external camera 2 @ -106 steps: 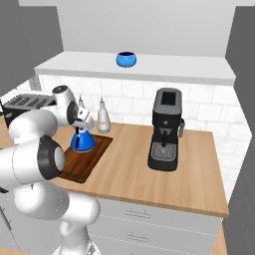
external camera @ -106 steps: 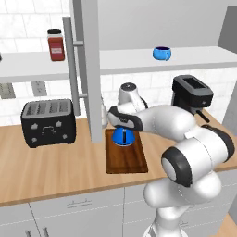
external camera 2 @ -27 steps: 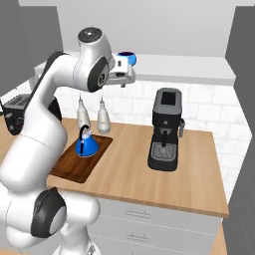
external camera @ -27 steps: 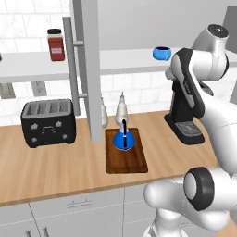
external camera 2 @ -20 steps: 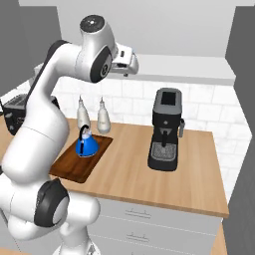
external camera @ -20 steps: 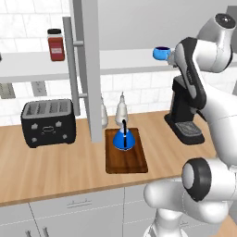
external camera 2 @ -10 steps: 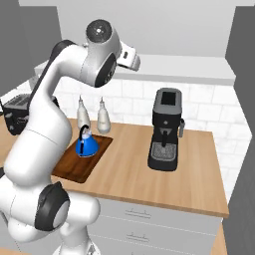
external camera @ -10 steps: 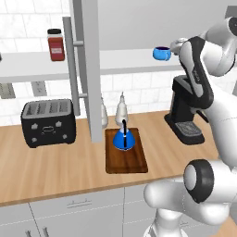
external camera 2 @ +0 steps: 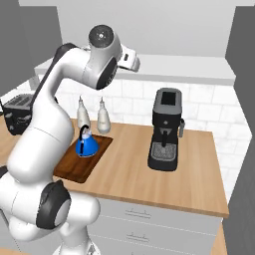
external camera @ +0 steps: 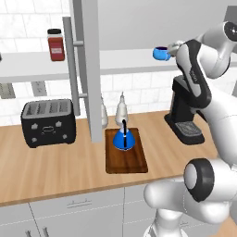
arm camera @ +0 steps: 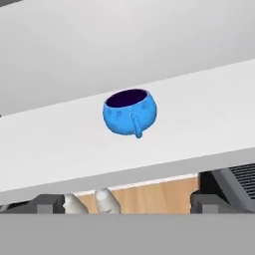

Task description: Pick the kettle from the counter and place it on the tray. Then pick the mug from the cabinet and place it on the tray. Then close the cabinet doors.

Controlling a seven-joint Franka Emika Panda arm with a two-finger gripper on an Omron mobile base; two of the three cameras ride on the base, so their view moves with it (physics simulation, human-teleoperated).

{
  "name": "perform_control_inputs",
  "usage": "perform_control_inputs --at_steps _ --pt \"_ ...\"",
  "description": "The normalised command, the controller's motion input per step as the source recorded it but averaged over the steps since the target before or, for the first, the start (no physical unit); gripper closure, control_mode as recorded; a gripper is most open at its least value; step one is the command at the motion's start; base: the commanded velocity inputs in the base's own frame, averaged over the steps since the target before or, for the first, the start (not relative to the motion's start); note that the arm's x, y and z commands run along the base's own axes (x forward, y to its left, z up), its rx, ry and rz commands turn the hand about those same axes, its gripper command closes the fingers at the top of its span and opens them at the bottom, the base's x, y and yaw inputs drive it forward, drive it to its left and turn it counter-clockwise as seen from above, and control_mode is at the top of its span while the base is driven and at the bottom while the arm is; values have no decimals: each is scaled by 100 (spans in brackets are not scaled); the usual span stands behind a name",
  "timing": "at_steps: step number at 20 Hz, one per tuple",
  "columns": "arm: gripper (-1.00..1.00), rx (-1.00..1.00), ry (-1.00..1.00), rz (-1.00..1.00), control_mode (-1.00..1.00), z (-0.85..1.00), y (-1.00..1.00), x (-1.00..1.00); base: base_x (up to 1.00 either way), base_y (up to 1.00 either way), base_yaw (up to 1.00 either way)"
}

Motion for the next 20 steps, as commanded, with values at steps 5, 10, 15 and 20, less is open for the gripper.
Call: perform_control_inputs --at_steps 5,10,15,20 --pt "-100 -5 1 15 -100 -2 0 38 0 0 0" --pt "-100 -3 1 8 -100 -1 0 24 0 0 0" --pt "-100 -4 0 0 -100 -9 0 13 0 0 0" --pt "-100 -5 0 0 -100 -17 0 25 0 0 0"
